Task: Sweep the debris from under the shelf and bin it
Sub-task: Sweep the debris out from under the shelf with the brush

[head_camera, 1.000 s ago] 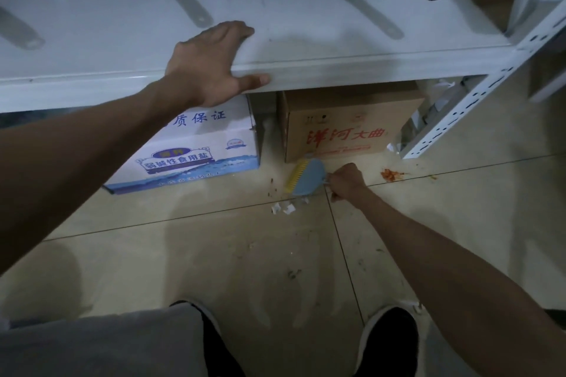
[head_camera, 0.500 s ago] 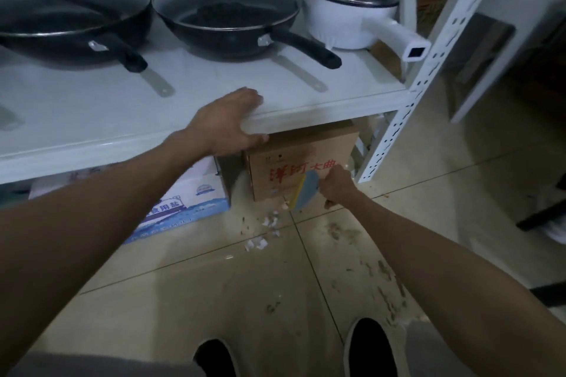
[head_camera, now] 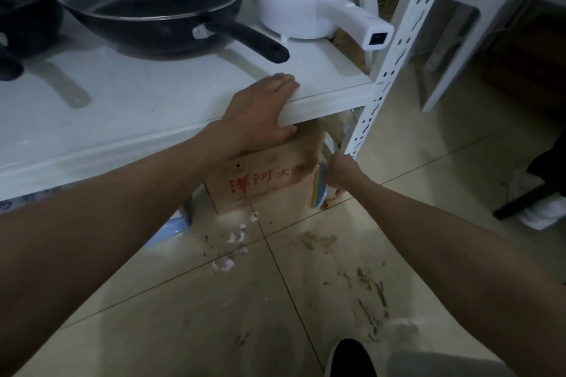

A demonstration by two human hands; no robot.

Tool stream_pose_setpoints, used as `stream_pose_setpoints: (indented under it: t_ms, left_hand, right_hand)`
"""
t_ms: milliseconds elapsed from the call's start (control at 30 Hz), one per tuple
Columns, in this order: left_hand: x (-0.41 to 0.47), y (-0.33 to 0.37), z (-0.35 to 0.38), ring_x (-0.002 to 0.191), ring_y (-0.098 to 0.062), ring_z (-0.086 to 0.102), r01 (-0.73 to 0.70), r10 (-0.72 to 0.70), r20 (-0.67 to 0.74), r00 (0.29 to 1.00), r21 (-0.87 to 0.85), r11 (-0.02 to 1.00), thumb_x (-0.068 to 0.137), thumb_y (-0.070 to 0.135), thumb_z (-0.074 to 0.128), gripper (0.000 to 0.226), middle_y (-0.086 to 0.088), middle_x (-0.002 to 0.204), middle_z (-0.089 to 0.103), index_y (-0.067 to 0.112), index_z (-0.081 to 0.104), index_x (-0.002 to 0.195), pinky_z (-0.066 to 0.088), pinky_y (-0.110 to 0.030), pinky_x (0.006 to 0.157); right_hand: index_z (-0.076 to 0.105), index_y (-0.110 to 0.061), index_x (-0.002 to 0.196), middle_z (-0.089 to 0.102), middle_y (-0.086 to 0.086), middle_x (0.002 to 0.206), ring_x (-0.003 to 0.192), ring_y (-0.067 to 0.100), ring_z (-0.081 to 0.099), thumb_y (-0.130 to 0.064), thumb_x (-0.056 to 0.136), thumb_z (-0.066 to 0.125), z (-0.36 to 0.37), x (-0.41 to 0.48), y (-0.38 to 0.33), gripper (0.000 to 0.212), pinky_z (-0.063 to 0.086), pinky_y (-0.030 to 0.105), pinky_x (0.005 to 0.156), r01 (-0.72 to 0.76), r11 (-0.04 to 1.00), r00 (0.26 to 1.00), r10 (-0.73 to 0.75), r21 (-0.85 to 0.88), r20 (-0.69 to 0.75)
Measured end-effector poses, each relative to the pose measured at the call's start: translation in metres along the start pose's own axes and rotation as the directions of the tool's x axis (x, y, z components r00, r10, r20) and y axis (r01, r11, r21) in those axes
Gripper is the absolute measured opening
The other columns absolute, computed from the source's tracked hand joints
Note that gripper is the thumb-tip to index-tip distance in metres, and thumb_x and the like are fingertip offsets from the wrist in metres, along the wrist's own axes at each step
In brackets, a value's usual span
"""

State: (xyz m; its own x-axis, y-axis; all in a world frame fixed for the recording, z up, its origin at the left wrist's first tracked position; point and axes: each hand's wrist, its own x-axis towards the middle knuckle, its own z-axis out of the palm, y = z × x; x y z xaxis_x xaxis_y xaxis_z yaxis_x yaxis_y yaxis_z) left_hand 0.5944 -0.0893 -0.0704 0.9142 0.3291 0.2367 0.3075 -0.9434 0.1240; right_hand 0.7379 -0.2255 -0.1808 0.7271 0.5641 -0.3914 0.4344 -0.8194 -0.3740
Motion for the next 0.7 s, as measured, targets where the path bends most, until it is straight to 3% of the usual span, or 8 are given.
stream_pose_setpoints:
  t_ms: [100,200,267,433,533,600,700]
  left_hand:
    - [0.020,0.003,0.001,0.148,-0.015,0.021,-0.035,0.035,0.038,0.999,0.007,0.999,0.082,0.056,0.065,0.090,0.005,0.162,0.019,0.023,0.022,0.154,0.024,-0.037,0.117]
    - [0.040,0.004,0.004,0.148,-0.015,0.020,-0.051,0.049,0.079,0.996,0.016,0.999,0.081,0.059,0.064,0.093,0.006,0.163,0.016,0.024,0.020,0.155,0.025,-0.039,0.116]
    - [0.051,0.006,0.008,0.149,-0.016,0.019,-0.087,0.083,0.099,0.992,0.037,0.996,0.082,0.061,0.062,0.092,0.006,0.163,0.015,0.025,0.020,0.155,0.025,-0.038,0.116]
    - [0.073,0.012,0.023,0.151,-0.016,0.011,-0.088,0.091,0.099,0.991,-0.033,0.996,0.088,0.061,0.055,0.090,0.004,0.164,0.011,0.023,0.012,0.157,0.020,-0.038,0.118]
    - [0.079,0.009,0.031,0.151,-0.014,0.004,-0.069,0.079,0.163,0.983,-0.066,0.995,0.093,0.060,0.048,0.088,0.004,0.165,0.004,0.022,0.004,0.158,0.014,-0.037,0.119]
    - [0.080,0.008,0.033,0.151,-0.014,0.004,-0.101,0.106,0.182,0.978,-0.036,0.994,0.095,0.058,0.043,0.082,0.004,0.165,0.004,0.022,0.003,0.158,0.011,-0.036,0.120]
    - [0.080,0.007,0.034,0.151,-0.012,0.005,-0.104,0.109,0.177,0.978,-0.039,0.994,0.097,0.055,0.041,0.077,0.005,0.165,0.005,0.023,0.005,0.158,0.012,-0.035,0.120]
  right_hand:
    - [0.054,0.000,0.110,0.057,0.012,0.094,0.071,0.033,0.070,-0.012,0.091,0.054,0.000,0.019,0.008,0.023,0.060,0.039,0.063,-0.040,0.999,0.997,0.039,-0.014,-0.066]
    - [0.056,-0.002,0.113,0.062,0.014,0.107,0.089,0.033,0.068,-0.018,0.092,0.054,0.002,0.037,0.013,0.026,0.056,0.034,0.071,-0.032,0.996,0.991,0.021,-0.086,-0.129]
    - [0.058,-0.001,0.112,0.063,0.014,0.107,0.092,0.032,0.065,-0.020,0.093,0.052,-0.001,0.052,0.016,0.027,0.051,0.032,0.070,0.002,0.994,0.989,-0.018,-0.113,-0.144]
    - [0.061,0.002,0.102,0.061,0.018,0.096,0.077,0.031,0.056,-0.031,0.099,0.040,-0.006,0.076,0.025,0.039,0.046,0.032,0.065,0.074,0.996,0.979,-0.083,-0.054,-0.185]
    - [0.058,0.006,0.102,0.055,0.017,0.091,0.078,0.031,0.057,-0.013,0.098,0.042,0.003,0.080,0.029,0.025,0.051,0.034,0.068,0.103,0.994,0.968,-0.106,-0.024,-0.227]
    - [0.059,0.006,0.101,0.060,0.020,0.097,0.083,0.034,0.064,-0.004,0.093,0.045,0.014,0.088,0.032,0.018,0.057,0.039,0.074,0.137,0.991,0.964,-0.132,0.004,-0.230]
    - [0.062,0.005,0.093,0.064,0.019,0.093,0.080,0.032,0.065,0.001,0.087,0.050,0.030,0.102,0.033,0.014,0.057,0.036,0.073,0.191,0.980,0.954,-0.171,0.057,-0.247]
